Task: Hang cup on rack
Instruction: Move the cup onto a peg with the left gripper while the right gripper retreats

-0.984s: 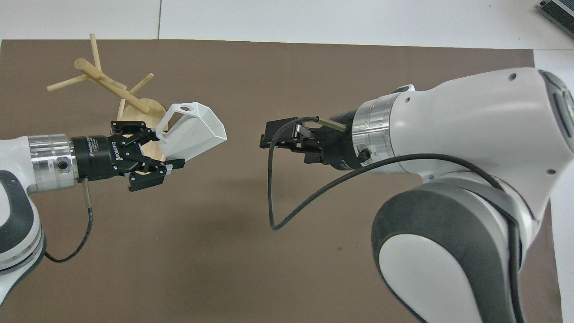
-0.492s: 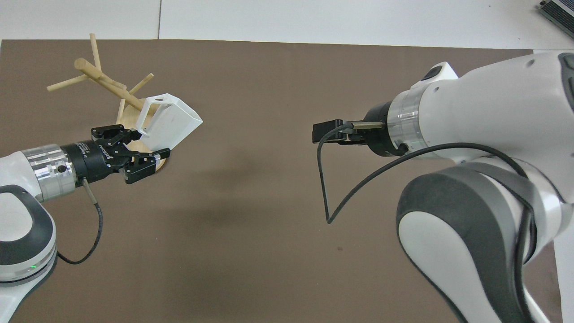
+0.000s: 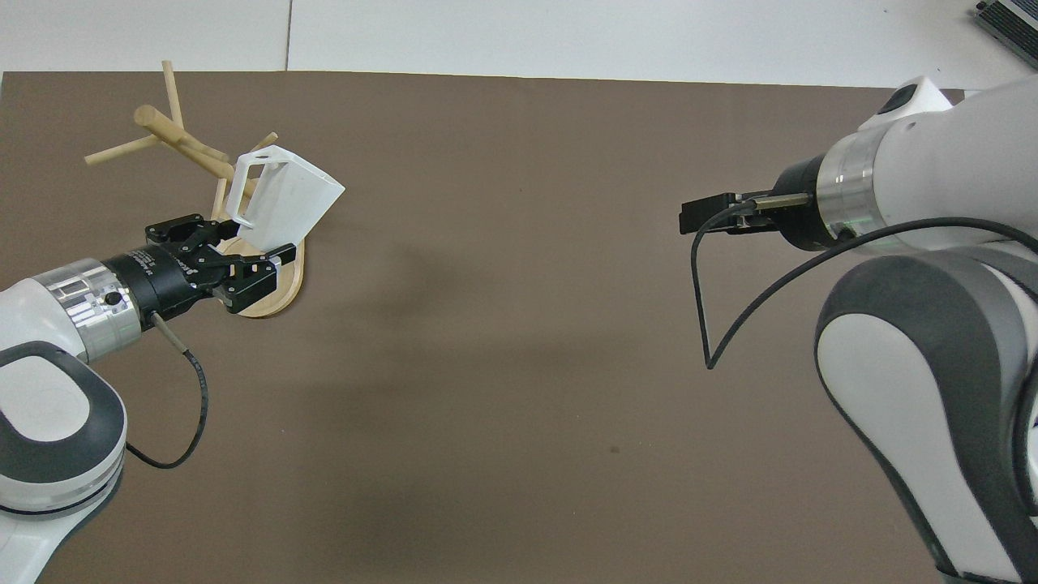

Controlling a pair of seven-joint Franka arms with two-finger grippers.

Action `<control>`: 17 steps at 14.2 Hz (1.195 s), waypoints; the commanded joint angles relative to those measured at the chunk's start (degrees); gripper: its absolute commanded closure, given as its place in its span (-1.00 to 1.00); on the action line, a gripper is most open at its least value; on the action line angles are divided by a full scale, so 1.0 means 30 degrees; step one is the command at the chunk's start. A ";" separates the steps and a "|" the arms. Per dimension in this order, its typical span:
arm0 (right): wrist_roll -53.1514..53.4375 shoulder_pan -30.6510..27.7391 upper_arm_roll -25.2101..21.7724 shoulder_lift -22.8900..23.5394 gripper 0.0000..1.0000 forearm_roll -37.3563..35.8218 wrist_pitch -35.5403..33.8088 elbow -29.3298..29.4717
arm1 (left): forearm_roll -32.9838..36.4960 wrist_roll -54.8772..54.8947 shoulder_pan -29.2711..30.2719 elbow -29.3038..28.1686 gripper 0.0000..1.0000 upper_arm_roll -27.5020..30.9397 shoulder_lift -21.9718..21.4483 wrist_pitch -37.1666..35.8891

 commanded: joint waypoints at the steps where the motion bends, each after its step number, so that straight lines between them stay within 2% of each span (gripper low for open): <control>1: -0.0399 -0.0505 0.0192 -0.0492 -1.00 -0.1374 -0.0227 -0.0493 | 0.0404 -0.0681 -0.0214 -0.0309 1.00 0.0109 0.0152 0.1000; 7: -0.2185 -0.1999 0.0192 -0.0463 -1.00 -0.2636 -0.0579 -0.0493 | 0.0404 -0.0651 -0.0272 0.0217 1.00 0.0109 0.0943 0.1468; 10: -0.2244 -0.2292 0.0192 -0.0463 -1.00 -0.4011 -0.0871 -0.0493 | 0.0404 -0.0593 -0.0301 0.0774 1.00 0.0109 0.1324 0.1762; 17: -0.2069 -0.2528 0.0163 -0.0580 -1.00 -0.4074 -0.2217 -0.0493 | 0.1107 -0.0505 -0.0478 0.1419 1.00 0.0138 0.2026 0.2230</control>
